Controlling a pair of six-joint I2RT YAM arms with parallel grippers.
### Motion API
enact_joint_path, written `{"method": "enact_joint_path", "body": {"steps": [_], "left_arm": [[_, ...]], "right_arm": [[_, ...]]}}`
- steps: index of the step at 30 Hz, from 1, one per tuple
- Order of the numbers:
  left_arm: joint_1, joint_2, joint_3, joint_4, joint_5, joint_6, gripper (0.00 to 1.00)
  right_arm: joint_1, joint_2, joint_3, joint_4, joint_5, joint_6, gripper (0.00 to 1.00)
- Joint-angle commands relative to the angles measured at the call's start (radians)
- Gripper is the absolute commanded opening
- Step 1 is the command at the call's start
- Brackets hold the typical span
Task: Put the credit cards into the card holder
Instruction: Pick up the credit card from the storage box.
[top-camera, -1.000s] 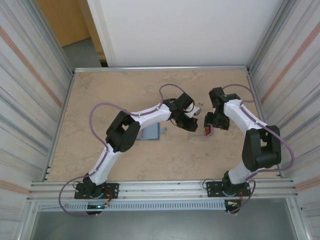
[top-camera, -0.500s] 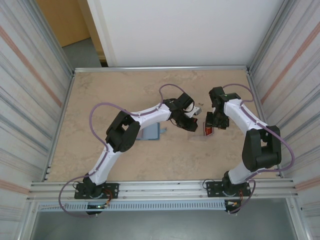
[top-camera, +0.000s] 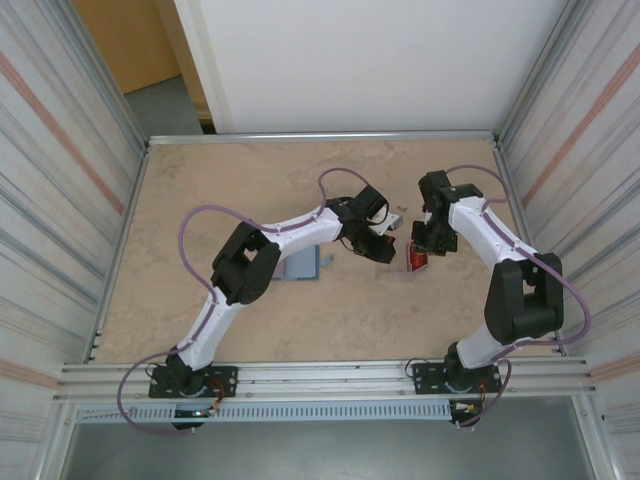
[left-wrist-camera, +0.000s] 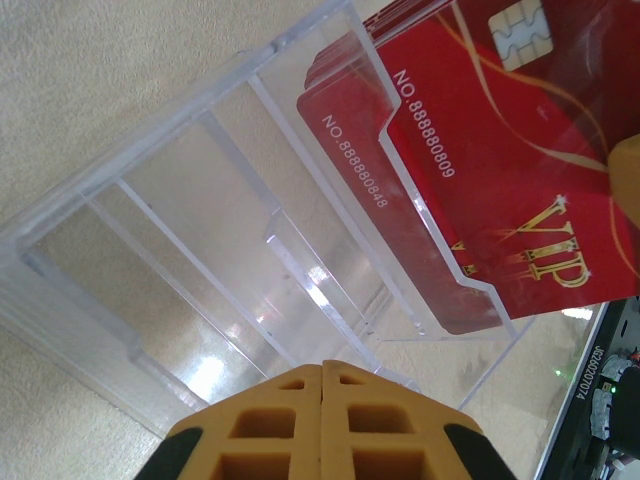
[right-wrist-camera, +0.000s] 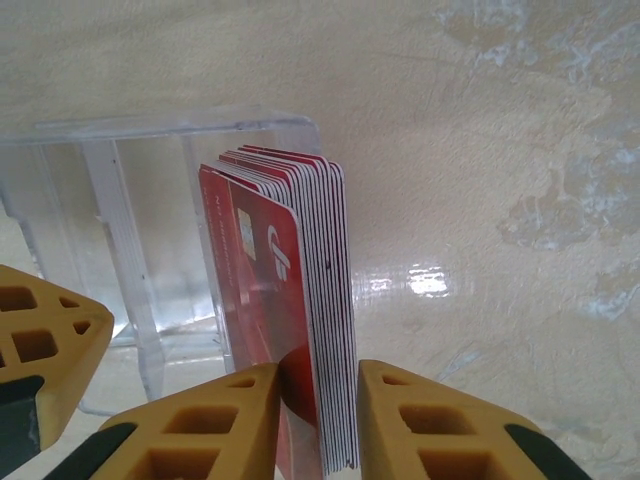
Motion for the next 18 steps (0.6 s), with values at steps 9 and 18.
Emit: {"method": "enact_joint_path", "body": {"steps": [9, 18], "left_arm": [[-0.003, 0.072, -0.046, -0.106, -0.091, 0.014, 0.00], [-0.003, 0.071, -0.044, -0.107, -0.092, 0.016, 0.00]], "right_arm": [[-0.003, -0.024, 0.030, -0.048, 0.042, -0.013, 0.14], [-0.001, -0.019, 0.037, -0.050, 0.012, -0.021, 0.04]]}}
